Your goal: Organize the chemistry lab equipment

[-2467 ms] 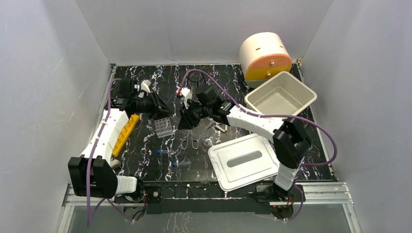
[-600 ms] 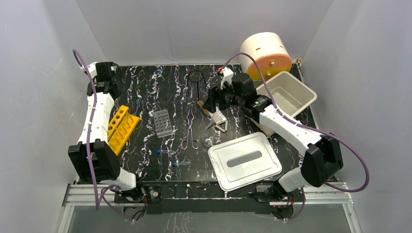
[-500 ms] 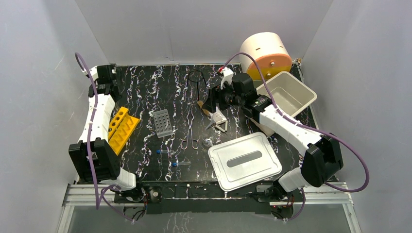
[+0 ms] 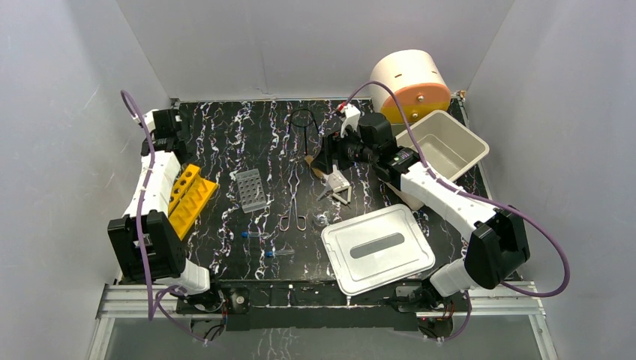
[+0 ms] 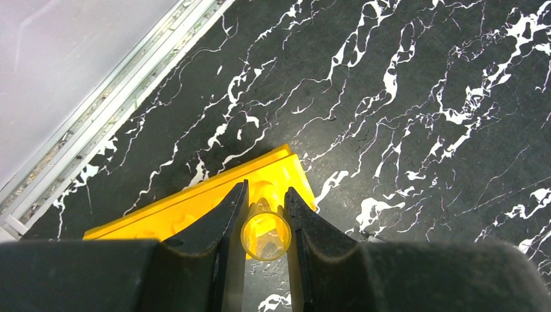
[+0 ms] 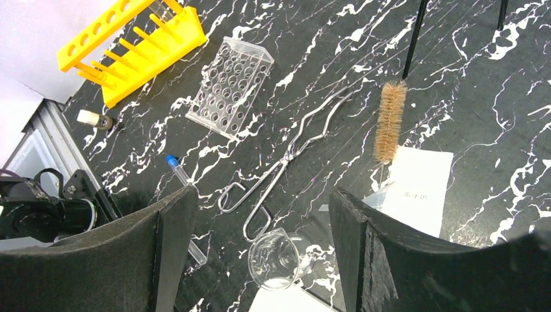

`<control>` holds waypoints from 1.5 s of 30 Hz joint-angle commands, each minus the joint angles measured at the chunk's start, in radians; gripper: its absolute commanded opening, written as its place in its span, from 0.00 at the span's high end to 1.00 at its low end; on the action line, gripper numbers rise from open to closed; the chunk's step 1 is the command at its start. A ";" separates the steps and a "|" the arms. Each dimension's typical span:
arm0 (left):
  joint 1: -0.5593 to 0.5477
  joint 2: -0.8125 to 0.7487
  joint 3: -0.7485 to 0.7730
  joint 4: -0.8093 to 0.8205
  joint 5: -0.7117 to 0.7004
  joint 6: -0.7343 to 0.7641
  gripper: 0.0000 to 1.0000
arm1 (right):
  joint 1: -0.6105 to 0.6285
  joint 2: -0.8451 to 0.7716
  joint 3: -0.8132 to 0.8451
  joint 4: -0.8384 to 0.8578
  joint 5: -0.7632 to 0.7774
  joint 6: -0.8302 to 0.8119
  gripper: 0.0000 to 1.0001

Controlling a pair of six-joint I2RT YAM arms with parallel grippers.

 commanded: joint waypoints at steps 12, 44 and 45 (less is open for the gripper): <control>0.008 0.003 -0.044 0.175 0.030 0.108 0.91 | -0.015 -0.007 -0.021 0.062 0.001 0.011 0.19; 0.007 0.038 0.265 -0.001 0.165 0.144 0.02 | -0.035 0.028 0.047 0.053 -0.026 0.062 0.18; 0.007 0.035 0.296 -0.017 0.182 0.146 0.02 | -0.036 0.032 0.056 0.034 -0.019 0.064 0.18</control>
